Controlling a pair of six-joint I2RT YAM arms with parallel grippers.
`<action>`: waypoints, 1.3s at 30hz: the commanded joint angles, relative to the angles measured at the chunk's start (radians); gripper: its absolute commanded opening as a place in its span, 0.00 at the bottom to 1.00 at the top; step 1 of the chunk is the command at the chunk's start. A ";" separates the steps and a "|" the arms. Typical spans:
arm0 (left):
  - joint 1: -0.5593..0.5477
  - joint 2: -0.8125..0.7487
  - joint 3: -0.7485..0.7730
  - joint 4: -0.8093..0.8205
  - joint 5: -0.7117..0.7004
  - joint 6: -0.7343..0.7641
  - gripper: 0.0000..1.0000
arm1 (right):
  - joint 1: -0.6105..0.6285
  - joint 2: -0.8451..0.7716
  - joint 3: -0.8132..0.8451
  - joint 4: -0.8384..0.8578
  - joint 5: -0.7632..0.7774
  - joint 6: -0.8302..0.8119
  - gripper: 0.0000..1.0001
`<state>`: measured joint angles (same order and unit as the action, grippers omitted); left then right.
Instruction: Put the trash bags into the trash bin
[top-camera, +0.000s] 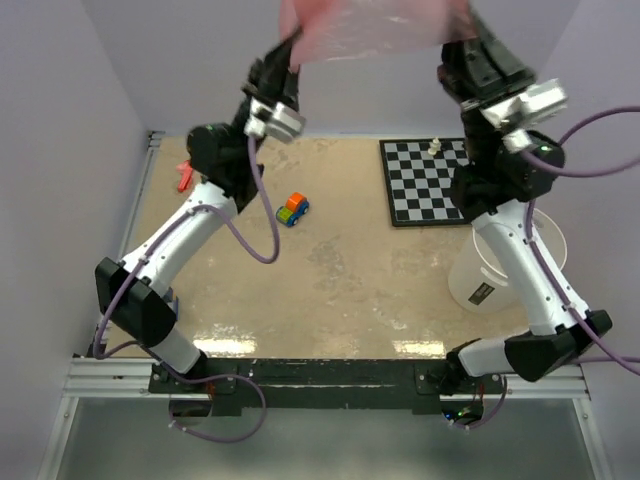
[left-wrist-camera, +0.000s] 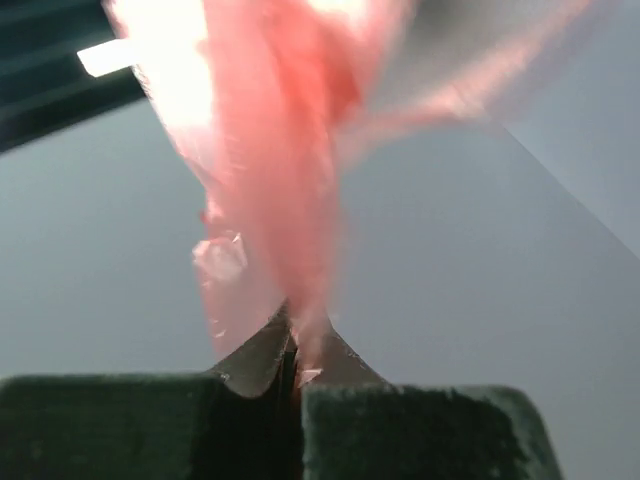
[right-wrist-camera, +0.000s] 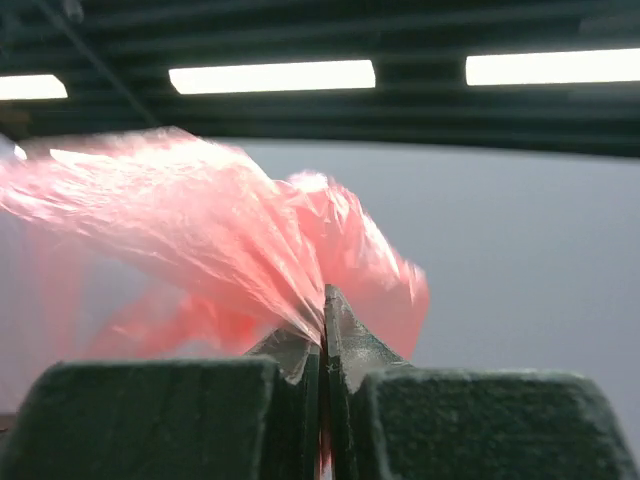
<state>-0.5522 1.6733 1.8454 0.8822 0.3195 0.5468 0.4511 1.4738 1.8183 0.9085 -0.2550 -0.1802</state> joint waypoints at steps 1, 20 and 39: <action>-0.035 -0.053 -0.632 0.227 0.033 0.275 0.00 | -0.017 0.034 -0.536 -0.142 0.088 -0.203 0.00; -0.207 -0.825 -1.229 -0.654 -0.309 -0.139 0.00 | -0.002 -0.495 -0.866 -1.090 -0.053 -0.059 0.00; 0.166 0.111 0.383 -0.638 0.024 -0.289 0.00 | -0.051 0.424 0.679 -0.633 0.048 -0.030 0.00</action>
<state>-0.3557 1.7954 1.9755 0.0280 0.1753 0.2211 0.3492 2.0766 2.3432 -0.0368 -0.1287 -0.1997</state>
